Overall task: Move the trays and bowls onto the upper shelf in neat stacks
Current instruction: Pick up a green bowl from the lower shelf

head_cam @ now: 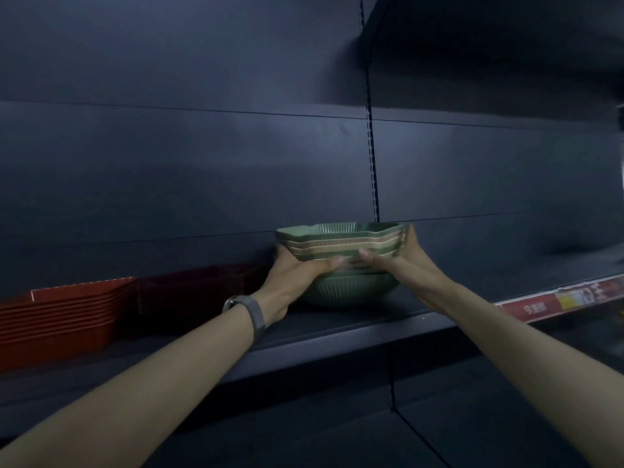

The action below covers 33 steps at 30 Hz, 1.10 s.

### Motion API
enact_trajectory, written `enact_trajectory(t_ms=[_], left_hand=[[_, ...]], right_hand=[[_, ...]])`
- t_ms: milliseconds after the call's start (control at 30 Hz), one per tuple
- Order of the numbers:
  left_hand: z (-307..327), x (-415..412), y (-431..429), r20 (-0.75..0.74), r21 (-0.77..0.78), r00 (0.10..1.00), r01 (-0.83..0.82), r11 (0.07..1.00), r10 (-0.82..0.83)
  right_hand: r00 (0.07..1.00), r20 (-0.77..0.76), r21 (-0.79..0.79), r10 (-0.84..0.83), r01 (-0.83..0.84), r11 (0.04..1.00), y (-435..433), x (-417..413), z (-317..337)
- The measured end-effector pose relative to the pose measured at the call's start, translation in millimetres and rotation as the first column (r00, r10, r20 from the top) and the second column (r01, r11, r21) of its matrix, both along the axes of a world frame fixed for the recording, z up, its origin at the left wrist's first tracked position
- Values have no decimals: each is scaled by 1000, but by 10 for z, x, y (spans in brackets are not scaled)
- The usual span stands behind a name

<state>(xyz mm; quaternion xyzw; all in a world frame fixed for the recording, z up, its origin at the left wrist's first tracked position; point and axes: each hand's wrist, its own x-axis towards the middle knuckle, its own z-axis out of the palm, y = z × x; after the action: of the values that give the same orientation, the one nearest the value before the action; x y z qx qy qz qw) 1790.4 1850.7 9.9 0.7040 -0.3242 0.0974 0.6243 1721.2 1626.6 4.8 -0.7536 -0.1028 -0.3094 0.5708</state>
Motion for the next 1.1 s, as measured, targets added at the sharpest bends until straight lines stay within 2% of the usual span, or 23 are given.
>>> enact_trajectory(t_ms=[100, 167, 267, 467, 600, 800, 933, 1033, 1100], left_hand=[[-159, 4, 14, -48, 55, 998, 38, 998, -36], [-220, 7, -22, -68, 60, 997, -19, 998, 23], [-245, -44, -71, -67, 66, 988, -132, 989, 137], [-325, -169, -143, 37, 97, 948, -318, 943, 316], [-320, -192, -136, 34, 144, 939, -344, 928, 343], [-349, -234, -140, 58, 142, 931, -366, 920, 361], [-374, -237, -117, 32, 140, 930, -366, 920, 365], [-336, -291, -45, -5, 137, 933, -355, 925, 359], [-301, -342, 36, -49, 142, 935, -341, 929, 351]], right_hand=[[992, -5, -93, -124, 123, 988, -15, 123, -130], [990, -1, -108, -140, 139, 984, -27, 150, -126], [998, -2, -77, -61, 61, 995, -90, 150, -93], [988, -50, 42, 145, -143, 989, -196, 182, -50], [980, -56, 109, 190, -183, 977, -225, 275, -60], [974, -66, 128, 218, -209, 970, -248, 326, -85], [986, -95, 68, 137, -131, 989, -213, 270, -92], [993, -108, -45, -50, 46, 998, -125, 156, -78], [971, -115, -148, -210, 193, 970, 1, 36, -83]])
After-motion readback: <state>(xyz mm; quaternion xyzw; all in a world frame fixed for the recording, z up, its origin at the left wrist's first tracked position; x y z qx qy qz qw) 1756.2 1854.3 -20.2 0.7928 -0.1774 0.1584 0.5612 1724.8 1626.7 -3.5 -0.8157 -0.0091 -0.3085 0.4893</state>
